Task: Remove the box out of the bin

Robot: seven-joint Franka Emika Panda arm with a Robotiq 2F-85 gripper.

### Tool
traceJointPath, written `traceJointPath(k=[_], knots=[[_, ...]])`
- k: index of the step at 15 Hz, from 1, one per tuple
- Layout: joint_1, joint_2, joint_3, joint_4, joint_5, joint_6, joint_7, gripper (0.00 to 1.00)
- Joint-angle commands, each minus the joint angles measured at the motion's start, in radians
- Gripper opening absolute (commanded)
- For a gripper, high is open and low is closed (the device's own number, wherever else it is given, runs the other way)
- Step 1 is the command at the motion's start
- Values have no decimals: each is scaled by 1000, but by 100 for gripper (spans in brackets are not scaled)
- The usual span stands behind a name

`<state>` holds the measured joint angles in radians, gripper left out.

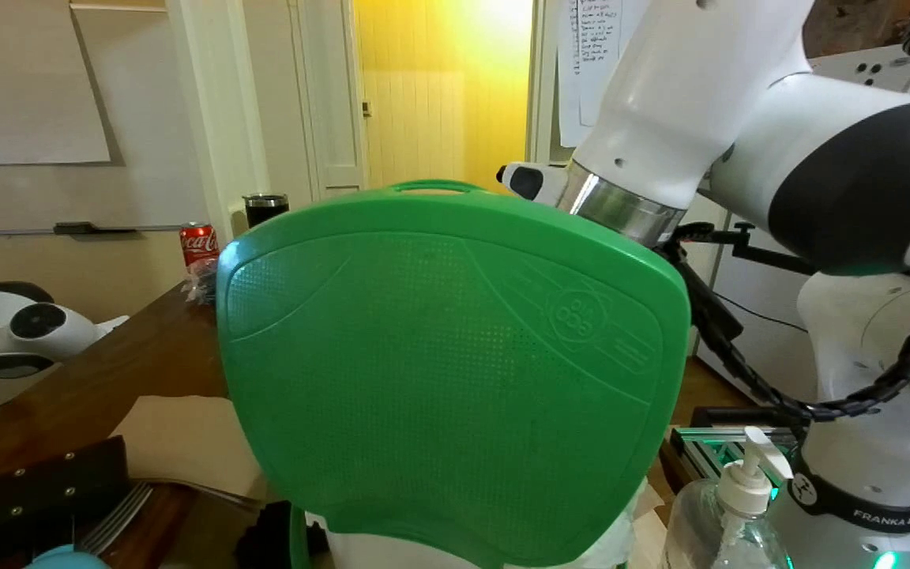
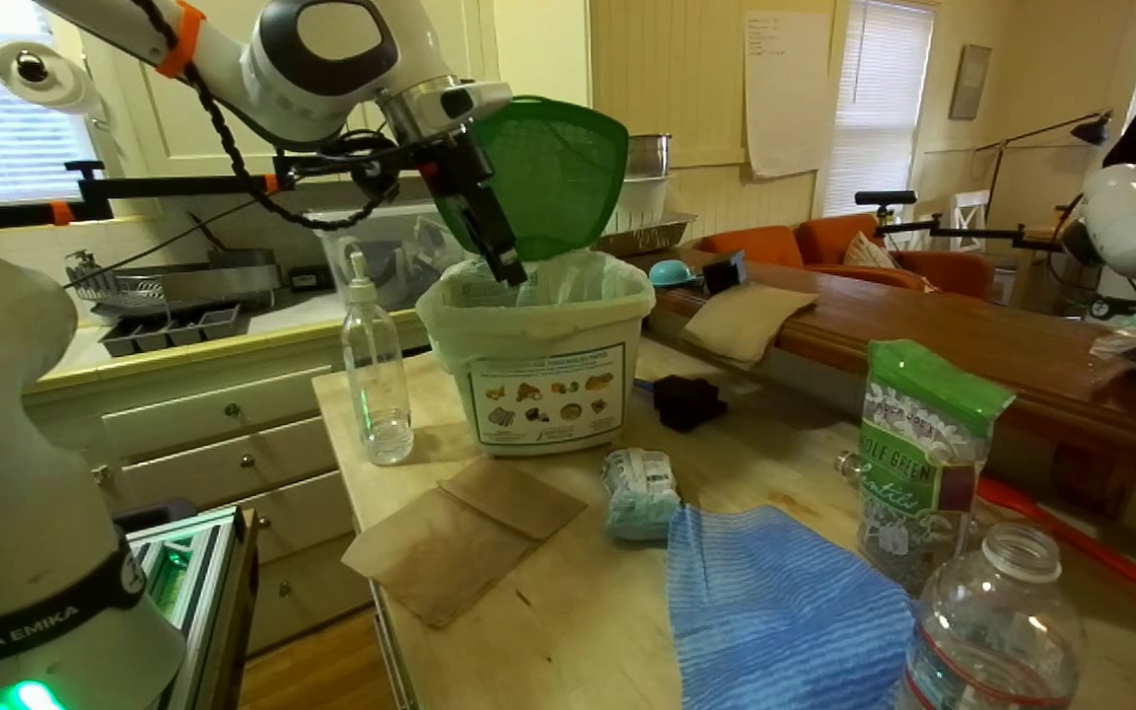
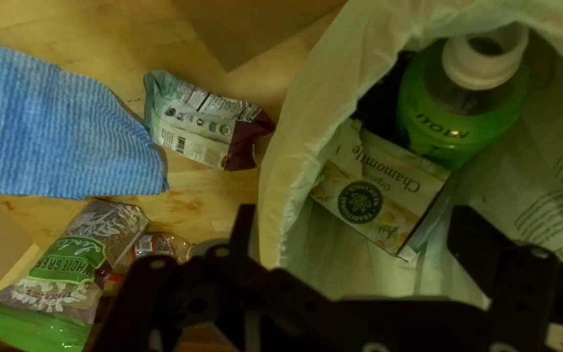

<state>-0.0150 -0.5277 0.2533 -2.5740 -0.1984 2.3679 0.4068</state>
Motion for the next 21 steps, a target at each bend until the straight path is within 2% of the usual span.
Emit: traceJointPath(k=[1, 6, 7, 8, 14, 21], knots=[[-4, 52, -12, -14, -15, 135, -19, 100], [23, 131, -54, -14, 16, 274, -136, 100], [29, 148, -61, -10, 20, 274, -165, 100], [8, 115, -40, -4, 4, 239, -117, 100], [9, 122, -43, 2, 4, 241, -123, 100], [4, 194, -39, 39, -3, 219, -115, 100]])
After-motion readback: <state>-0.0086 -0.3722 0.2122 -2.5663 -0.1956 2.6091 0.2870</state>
